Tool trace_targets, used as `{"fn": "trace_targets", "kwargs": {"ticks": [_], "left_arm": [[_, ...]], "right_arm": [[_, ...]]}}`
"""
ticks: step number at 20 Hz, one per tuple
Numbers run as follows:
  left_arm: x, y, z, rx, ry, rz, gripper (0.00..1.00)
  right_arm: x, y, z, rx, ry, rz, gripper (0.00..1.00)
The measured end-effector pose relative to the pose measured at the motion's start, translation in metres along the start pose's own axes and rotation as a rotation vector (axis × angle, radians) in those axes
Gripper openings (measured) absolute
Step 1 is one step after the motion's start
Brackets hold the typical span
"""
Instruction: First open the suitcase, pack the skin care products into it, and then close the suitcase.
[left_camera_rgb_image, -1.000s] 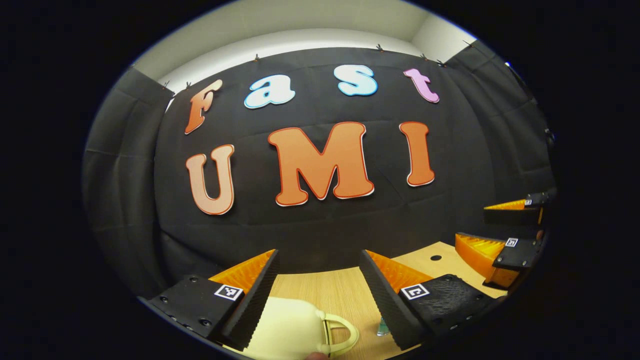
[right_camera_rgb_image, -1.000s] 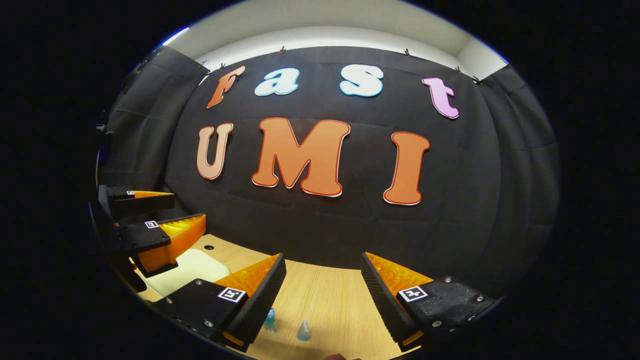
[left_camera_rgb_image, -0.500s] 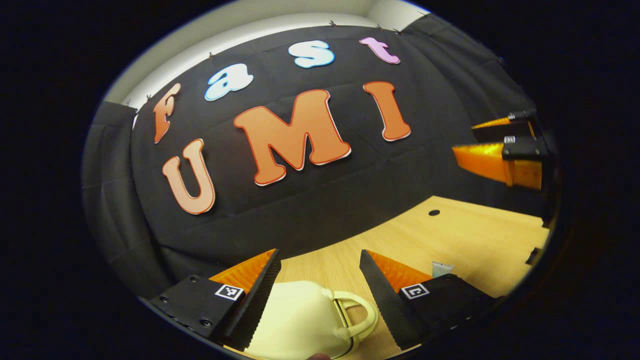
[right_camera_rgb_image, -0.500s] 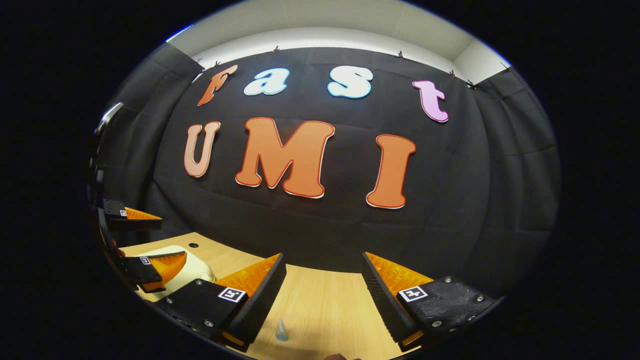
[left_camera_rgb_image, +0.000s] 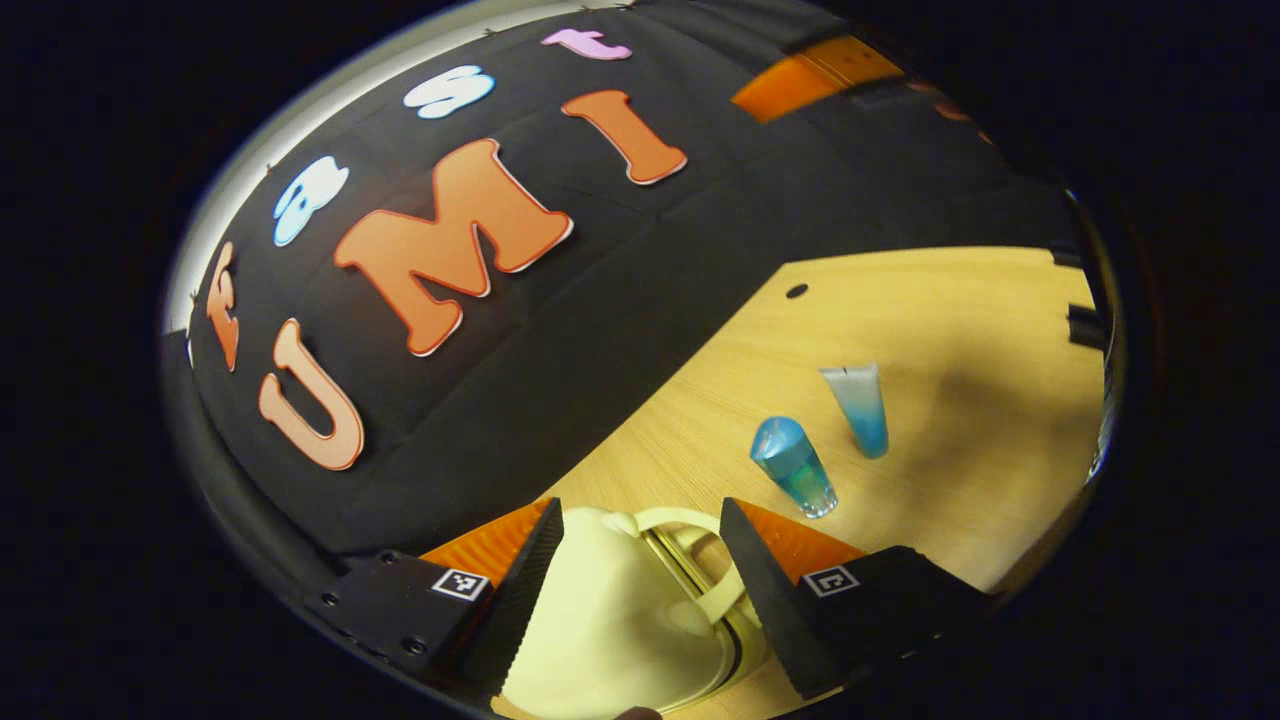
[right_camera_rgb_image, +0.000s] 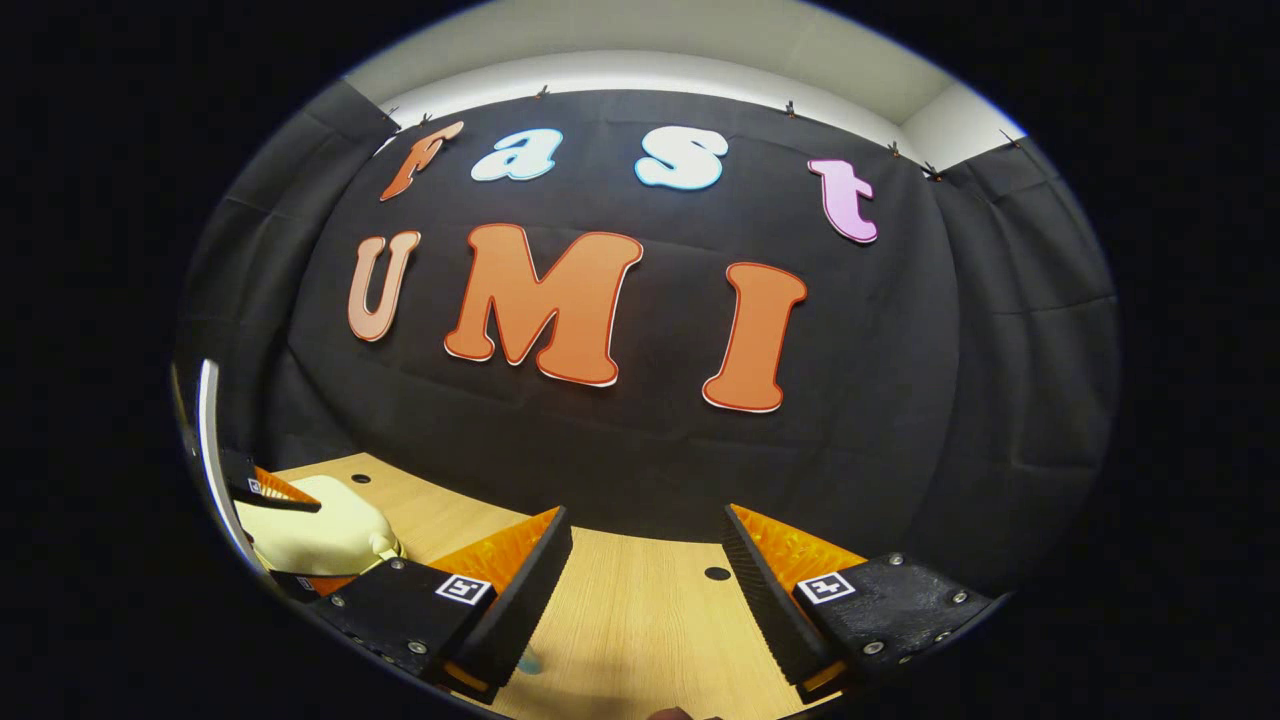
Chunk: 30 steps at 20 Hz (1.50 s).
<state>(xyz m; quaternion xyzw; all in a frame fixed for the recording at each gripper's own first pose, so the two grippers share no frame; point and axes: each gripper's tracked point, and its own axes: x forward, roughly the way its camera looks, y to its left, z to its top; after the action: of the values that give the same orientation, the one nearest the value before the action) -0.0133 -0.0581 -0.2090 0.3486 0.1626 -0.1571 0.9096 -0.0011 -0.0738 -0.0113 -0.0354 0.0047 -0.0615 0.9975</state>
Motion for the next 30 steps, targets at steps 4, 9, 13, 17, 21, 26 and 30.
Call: {"fn": "trace_targets", "kwargs": {"ticks": [4, 9, 13, 17, 21, 26, 30], "left_arm": [[0.010, -0.024, -0.032, 0.096, 0.084, -0.042, 0.97], [0.019, -0.039, -0.055, 0.220, 0.144, -0.049, 0.96], [0.024, -0.048, -0.069, 0.354, 0.174, -0.027, 0.86], [0.036, -0.060, -0.079, 0.484, 0.205, -0.033, 0.71], [0.041, -0.058, -0.078, 0.510, 0.208, -0.017, 0.30], [0.038, -0.040, -0.068, 0.325, 0.186, -0.030, 0.06], [0.018, 0.000, -0.047, 0.180, 0.139, 0.014, 0.05]], "right_arm": [[-0.003, -0.005, -0.009, 0.004, 0.014, -0.004, 0.95], [-0.006, -0.011, -0.020, 0.011, 0.031, -0.011, 0.95], [-0.006, -0.013, -0.025, 0.016, 0.041, -0.011, 0.95], [-0.007, -0.016, -0.030, 0.020, 0.044, -0.010, 0.96], [-0.009, -0.018, -0.031, 0.017, 0.045, -0.008, 0.95], [-0.009, -0.017, -0.036, 0.014, 0.055, -0.012, 0.96], [-0.006, -0.008, -0.035, 0.009, 0.060, 0.000, 0.95]]}}
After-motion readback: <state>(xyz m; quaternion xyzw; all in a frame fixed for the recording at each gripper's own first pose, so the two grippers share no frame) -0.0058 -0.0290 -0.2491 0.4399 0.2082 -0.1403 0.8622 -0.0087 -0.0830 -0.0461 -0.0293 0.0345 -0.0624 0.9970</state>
